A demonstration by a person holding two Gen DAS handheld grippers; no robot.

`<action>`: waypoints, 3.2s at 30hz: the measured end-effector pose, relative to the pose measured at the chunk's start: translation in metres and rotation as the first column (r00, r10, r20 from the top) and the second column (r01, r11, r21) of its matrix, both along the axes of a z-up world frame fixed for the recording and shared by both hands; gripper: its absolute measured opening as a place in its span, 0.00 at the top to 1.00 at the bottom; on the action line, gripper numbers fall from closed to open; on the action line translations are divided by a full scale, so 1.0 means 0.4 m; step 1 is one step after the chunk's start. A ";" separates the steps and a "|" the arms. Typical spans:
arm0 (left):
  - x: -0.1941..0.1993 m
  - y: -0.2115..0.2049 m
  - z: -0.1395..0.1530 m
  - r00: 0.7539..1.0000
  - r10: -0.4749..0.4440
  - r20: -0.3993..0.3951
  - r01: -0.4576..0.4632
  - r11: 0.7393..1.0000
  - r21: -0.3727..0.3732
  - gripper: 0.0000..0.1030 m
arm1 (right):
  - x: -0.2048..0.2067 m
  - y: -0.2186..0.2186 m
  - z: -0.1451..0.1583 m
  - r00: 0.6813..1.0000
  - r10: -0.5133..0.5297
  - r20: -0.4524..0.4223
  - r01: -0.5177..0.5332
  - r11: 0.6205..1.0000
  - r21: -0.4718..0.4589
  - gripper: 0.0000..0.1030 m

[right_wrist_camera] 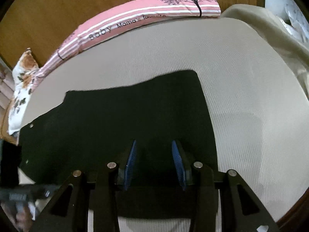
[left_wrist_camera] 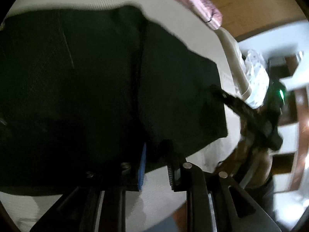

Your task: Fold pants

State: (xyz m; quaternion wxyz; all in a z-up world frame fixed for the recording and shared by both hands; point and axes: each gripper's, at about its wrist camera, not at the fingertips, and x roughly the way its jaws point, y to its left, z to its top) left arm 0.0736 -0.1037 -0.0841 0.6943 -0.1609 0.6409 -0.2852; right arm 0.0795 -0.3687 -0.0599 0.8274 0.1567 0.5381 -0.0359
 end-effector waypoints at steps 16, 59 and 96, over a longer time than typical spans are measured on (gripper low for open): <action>-0.001 0.331 0.139 0.884 0.234 0.406 -0.322 0.932 0.165 0.62 | 0.159 0.240 -0.041 0.995 0.097 0.001 -0.096 0.988 0.119 0.63; -0.069 0.755 -0.071 0.717 0.680 -0.149 -0.685 0.651 -0.325 0.33 | 0.012 0.469 0.096 0.975 0.211 0.067 -0.221 0.943 0.247 0.53; 0.118 0.267 0.318 0.844 0.439 0.308 -0.374 0.894 -0.248 0.74 | -0.098 0.165 0.147 0.990 -0.025 0.136 -0.018 0.953 0.303 0.53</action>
